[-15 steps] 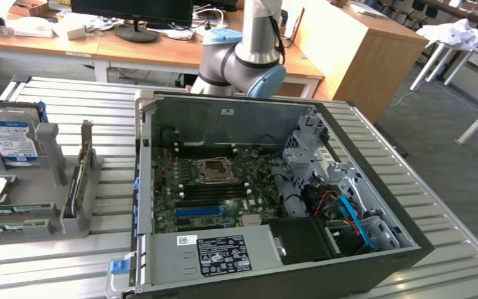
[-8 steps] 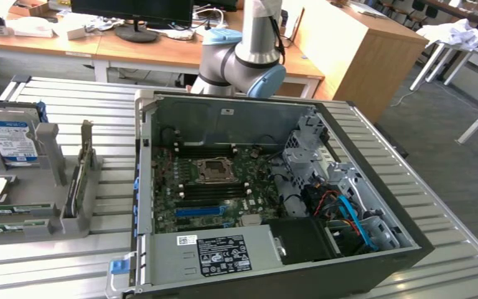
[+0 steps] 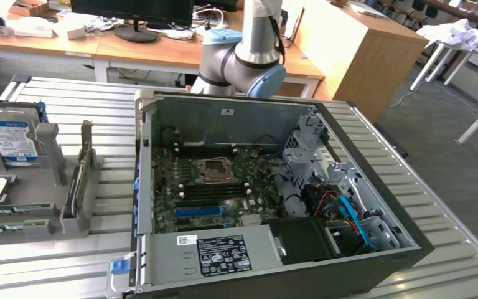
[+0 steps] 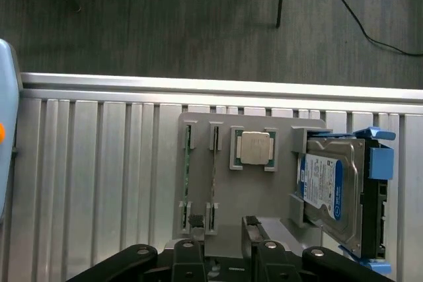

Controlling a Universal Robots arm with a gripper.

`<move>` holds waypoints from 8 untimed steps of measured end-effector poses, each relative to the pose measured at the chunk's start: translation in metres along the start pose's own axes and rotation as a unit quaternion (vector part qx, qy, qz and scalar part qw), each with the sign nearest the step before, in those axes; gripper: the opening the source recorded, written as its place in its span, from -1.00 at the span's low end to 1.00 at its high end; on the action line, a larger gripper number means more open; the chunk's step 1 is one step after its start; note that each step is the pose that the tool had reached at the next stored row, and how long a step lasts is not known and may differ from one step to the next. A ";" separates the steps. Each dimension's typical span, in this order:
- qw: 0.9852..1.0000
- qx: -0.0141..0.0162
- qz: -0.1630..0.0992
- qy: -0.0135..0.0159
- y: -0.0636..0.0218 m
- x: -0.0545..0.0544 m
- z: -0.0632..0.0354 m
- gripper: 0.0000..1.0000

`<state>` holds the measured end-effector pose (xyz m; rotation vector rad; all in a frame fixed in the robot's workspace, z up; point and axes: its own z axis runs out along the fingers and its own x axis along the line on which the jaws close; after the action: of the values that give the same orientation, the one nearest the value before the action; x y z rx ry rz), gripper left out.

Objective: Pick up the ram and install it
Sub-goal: 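Pick up the ram and move it above insertion slot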

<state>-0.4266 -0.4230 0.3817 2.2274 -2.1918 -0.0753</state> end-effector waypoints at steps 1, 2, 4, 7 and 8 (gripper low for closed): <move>1.000 0.000 0.000 0.000 0.0000 0.000 0.0000 -0.29; 1.000 0.000 0.000 0.000 0.0000 0.000 0.0000 -0.29; 1.000 0.000 0.000 0.000 -0.0001 0.000 0.0009 -0.29; 1.000 0.001 0.000 0.000 -0.0003 0.000 0.0051 -0.29; 1.000 0.001 0.000 0.000 -0.0003 0.000 0.0067 -0.29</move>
<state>-0.4266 -0.4230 0.3750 2.2281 -2.1924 -0.0739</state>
